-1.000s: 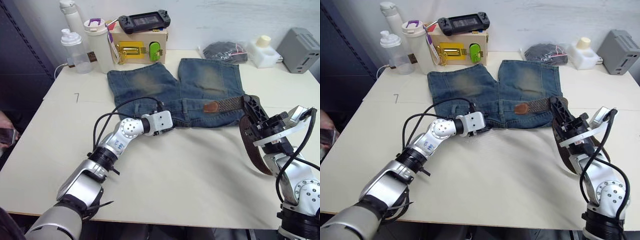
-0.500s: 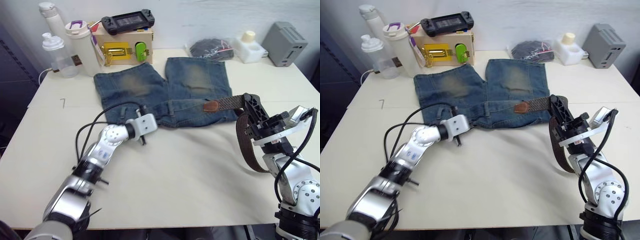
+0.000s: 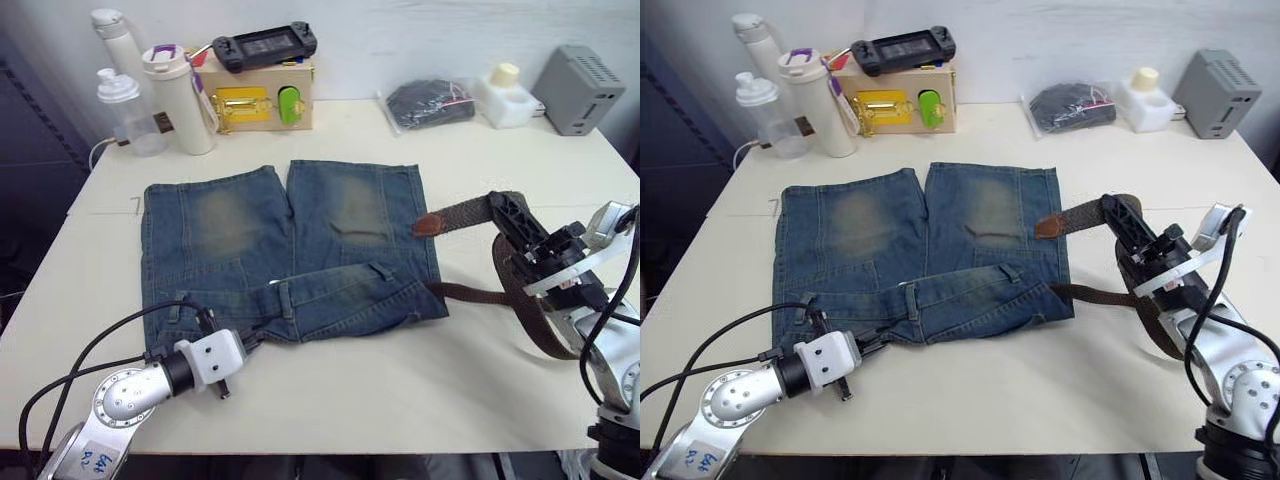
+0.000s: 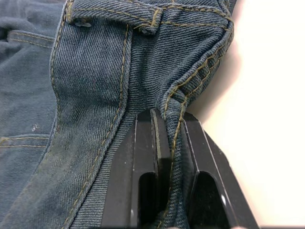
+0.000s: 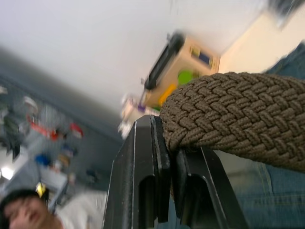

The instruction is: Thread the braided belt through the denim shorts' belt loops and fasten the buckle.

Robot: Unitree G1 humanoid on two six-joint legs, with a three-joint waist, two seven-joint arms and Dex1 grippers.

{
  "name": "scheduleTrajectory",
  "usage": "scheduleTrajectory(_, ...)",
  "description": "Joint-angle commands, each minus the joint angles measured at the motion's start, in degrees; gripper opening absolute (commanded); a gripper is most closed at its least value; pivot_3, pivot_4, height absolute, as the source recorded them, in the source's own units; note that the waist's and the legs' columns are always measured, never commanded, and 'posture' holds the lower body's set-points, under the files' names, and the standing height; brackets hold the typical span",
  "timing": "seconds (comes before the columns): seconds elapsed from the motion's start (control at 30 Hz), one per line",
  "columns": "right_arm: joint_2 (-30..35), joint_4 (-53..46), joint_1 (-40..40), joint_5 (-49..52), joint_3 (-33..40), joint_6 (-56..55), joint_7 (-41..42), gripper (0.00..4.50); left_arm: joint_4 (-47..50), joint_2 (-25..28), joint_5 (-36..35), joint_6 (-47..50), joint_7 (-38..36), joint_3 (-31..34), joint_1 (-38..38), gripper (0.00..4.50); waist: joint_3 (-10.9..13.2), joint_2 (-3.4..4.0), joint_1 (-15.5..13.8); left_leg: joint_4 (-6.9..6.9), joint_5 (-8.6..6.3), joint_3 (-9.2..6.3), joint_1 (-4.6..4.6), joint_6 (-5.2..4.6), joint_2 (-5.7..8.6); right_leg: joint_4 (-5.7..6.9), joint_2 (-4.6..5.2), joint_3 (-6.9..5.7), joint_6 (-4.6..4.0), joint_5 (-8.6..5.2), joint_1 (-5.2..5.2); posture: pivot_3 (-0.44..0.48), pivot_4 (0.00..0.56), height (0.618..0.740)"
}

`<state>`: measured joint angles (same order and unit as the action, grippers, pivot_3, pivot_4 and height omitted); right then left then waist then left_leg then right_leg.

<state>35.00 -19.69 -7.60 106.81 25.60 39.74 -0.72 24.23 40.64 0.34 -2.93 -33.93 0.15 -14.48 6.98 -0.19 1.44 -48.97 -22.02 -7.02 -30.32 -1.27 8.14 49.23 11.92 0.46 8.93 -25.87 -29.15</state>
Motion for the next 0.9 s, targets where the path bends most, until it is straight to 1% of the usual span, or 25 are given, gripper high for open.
scheduleTrajectory(0.03, 3.29, 0.13, -0.87, 3.26, -0.52, 2.74, -0.69, 0.0, -2.8, 0.98, -1.08, 0.51, -1.93, 2.07, -1.52, 1.64, -0.01, -0.01, -0.12, -0.04, 0.0, 0.0, -0.02, -0.01, 0.0, 0.0, 0.0, 0.0, -0.01, 0.0, 0.01, 0.0, 0.15, 0.645)
scheduleTrajectory(0.1, 4.22, 1.51, -2.77, 4.0, -2.12, 3.47, -2.15, 0.0, -0.42, 2.61, -3.94, 2.31, -4.76, 3.6, -1.79, 2.48, -0.01, -0.01, -0.07, -0.09, -0.01, 0.01, -0.03, -0.03, 0.0, 0.0, 0.01, -0.01, -0.01, 0.0, 0.02, 0.0, 0.15, 0.645)
scheduleTrajectory(0.13, 4.61, 2.04, -3.65, 3.92, -2.91, 3.94, -2.66, 0.0, 1.41, 3.47, -7.5, 4.21, -6.8, 4.85, -2.04, 2.85, 0.0, -0.01, -0.02, -0.08, -0.02, 0.0, -0.04, -0.03, 0.0, 0.0, 0.01, -0.03, -0.01, 0.0, 0.02, 0.0, 0.15, 0.645)
scheduleTrajectory(0.17, 4.87, 2.64, -4.48, 3.6, -3.68, 4.21, -3.47, 0.0, 3.73, 4.37, -12.52, 7.46, -9.04, 6.44, -2.33, 3.22, 0.0, 0.0, 0.02, -0.08, -0.02, 0.01, -0.04, -0.03, 0.0, 0.01, 0.01, -0.02, -0.01, -0.01, 0.01, 0.0, 0.15, 0.645)
scheduleTrajectory(0.2, 5.02, 3.01, -4.96, 3.35, -4.11, 4.37, -3.98, 0.0, 5.22, 4.93, -16.05, 9.81, -10.48, 7.5, -2.51, 3.22, 0.01, 0.01, 0.15, -0.06, -0.02, 0.0, -0.07, -0.03, 0.0, 0.01, 0.01, -0.02, -0.01, -0.01, -0.05, 0.0, 0.15, 0.645)
scheduleTrajectory(0.23, 5.13, 3.8, -5.71, 2.74, -4.86, 4.67, -4.76, 0.0, 7.28, 6.12, -21.73, 13.76, -12.47, 9.44, -2.35, 3.22, 0.02, 0.03, 0.23, -0.04, -0.03, 0.0, -0.09, -0.02, 0.0, 0.02, 0.0, -0.03, -0.01, -0.01, -0.09, 0.0, 0.15, 0.645)
scheduleTrajectory(0.27, 5.21, 4.35, -6.21, 2.39, -5.35, 4.84, -5.29, 0.0, 8.62, 6.95, -25.39, 16.56, -13.71, 10.79, -2.17, 3.22, 0.02, 0.02, 0.23, -0.02, -0.04, 0.0, -0.1, -0.03, 0.0, 0.03, 0.0, -0.02, -0.01, -0.01, -0.11, 0.0, 0.15, 0.645)
scheduleTrajectory(0.3, 5.35, 4.95, -7.02, 1.42, -6.18, 5.33, -5.24, 0.0, 9.97, 8.03, -32.2, 21.11, -14.58, 12.82, -0.57, 3.22, 0.02, 0.02, 0.22, -0.05, -0.05, -0.03, -0.12, -0.04, 0.0, 0.05, 0.0, -0.02, -0.01, -0.01, -0.11, 0.0, 0.15, 0.645)
scheduleTrajectory(0.33, 5.41, 5.35, -7.6, 0.75, -6.72, 5.71, -5.18, 0.0, 10.92, 8.75, -37.02, 24.53, -15.1, 14.32, 0.66, 3.22, 0.03, 0.01, 0.05, -0.08, -0.05, -0.04, -0.14, -0.04, 0.0, 0.04, -0.01, -0.02, -0.01, -0.01, -0.11, 0.0, 0.15, 0.645)
scheduleTrajectory(0.37, 5.5, 5.79, -8.11, -0.18, -7.22, 6.12, -5.15, 0.0, 11.41, 9.28, -41.3, 27.84, -14.98, 15.25, 1.96, 3.22, 0.03, 0.01, -0.09, -0.16, -0.05, -0.11, -0.16, -0.03, 0.0, 0.05, -0.02, -0.03, -0.01, -0.01, -0.09, 0.0, 0.15, 0.645)
scheduleTrajectory(0.4, 5.54, 6.12, -8.46, -0.83, -7.53, 6.42, -5.13, 0.0, 11.76, 9.64, -44.14, 30.28, -14.82, 15.92, 2.84, 3.22, 0.03, 0.01, -0.2, -0.22, -0.04, -0.16, -0.17, -0.03, 0.01, 0.06, -0.05, -0.04, -0.01, -0.01, -0.05, 0.0, 0.15, 0.645)
scheduleTrajectory(0.47, 5.65, 9.34, -9.79, -4.17, -8.96, 7.31, -5.59, 0.0, 12.1, 7.81, -49.42, 33.63, -11.71, 14.96, 8.17, 3.22, 0.03, 0.01, -0.25, -0.24, -0.05, -0.17, -0.15, -0.03, 0.02, 0.03, -0.06, -0.04, -0.01, -0.01, 0.03, 0.0, 0.15, 0.645)
scheduleTrajectory(0.53, 5.58, 12.33, -11.04, -6.97, -10.77, 9.12, -5.4, 0.0, 12.01, 5.31, -51.33, 35.87, -8.68, 12.65, 12.88, 3.22, 0.02, 0.0, -0.15, -0.25, -0.05, -0.17, -0.14, -0.04, 0.04, -0.01, -0.06, -0.05, -0.01, -0.01, 0.07, 0.0, 0.15, 0.645)
scheduleTrajectory(0.6, 5.38, 14.39, -11.92, -9.31, -11.84, 10.87, -4.93, 0.0, 11.91, 3.91, -49.32, 36.46, -7.56, 10.33, 14.76, 3.22, 0.02, -0.01, 0.12, -0.24, -0.07, -0.15, -0.11, -0.07, 0.04, 0.04, -0.06, -0.04, -0.01, 0.0, 0.1, 0.0, 0.15, 0.645)
scheduleTrajectory(0.77, 5.16, 17.56, -14.2, -11.98, -10.88, 13.21, -3.96, 0.0, 12.38, 2.1, -45.43, 35.91, -6.33, 7.53, 14.36, 3.22, 0.03, 0.0, 0.39, -0.13, -0.09, 0.0, -0.11, -0.1, 0.01, 0.1, -0.03, -0.02, -0.01, 0.0, -0.01, 0.0, 0.15, 0.645)
scheduleTrajectory(0.9, 5.44, 18.7, -14.89, -12.92, -9.9, 15.23, -3.4, 0.0, 13.05, 0.98, -44.76, 35.95, -5.63, 7.46, 13.62, 3.22, 0.03, 0.0, 0.14, -0.19, -0.09, 0.0, -0.13, -0.1, 0.01, 0.1, -0.03, 0.0, -0.01, 0.0, -0.02, 0.0, 0.15, 0.645)
